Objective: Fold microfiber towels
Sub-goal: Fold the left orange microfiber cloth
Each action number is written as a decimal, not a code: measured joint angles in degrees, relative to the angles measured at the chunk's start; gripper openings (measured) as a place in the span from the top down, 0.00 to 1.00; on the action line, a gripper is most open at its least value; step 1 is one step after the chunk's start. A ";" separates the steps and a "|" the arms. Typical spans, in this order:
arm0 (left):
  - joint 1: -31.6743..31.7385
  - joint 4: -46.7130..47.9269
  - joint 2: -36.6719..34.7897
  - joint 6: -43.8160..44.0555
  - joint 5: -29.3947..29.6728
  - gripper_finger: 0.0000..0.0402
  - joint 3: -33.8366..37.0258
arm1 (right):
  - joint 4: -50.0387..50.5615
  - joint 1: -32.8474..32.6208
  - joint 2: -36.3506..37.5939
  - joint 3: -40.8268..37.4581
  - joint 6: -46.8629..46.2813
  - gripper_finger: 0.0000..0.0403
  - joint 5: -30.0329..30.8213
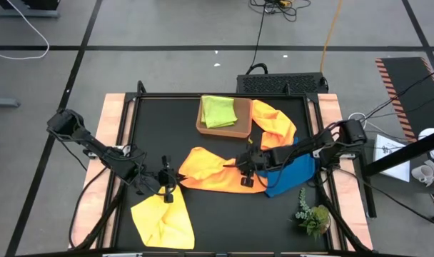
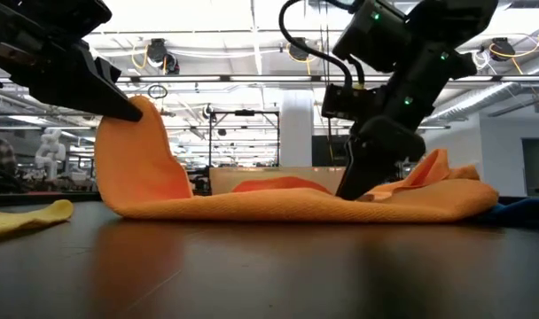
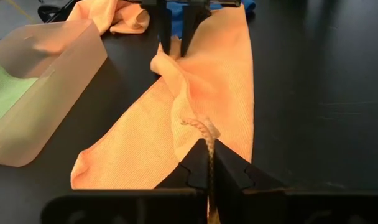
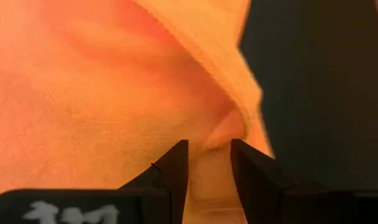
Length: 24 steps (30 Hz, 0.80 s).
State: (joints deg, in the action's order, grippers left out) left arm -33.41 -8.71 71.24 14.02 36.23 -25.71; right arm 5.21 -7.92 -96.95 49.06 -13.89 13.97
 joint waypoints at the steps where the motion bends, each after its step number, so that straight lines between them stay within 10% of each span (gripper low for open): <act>1: 0.00 -0.01 0.00 -0.02 0.00 0.98 0.00 | 0.14 0.00 0.30 0.00 0.00 0.72 0.97; 24: 0.00 -0.06 0.00 0.28 -0.17 0.97 0.00 | 12.27 -2.34 7.63 0.00 12.80 0.77 5.06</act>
State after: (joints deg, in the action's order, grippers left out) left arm -33.41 -8.78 71.24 14.31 36.05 -25.71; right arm 17.48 -10.26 -89.32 49.06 -1.09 19.02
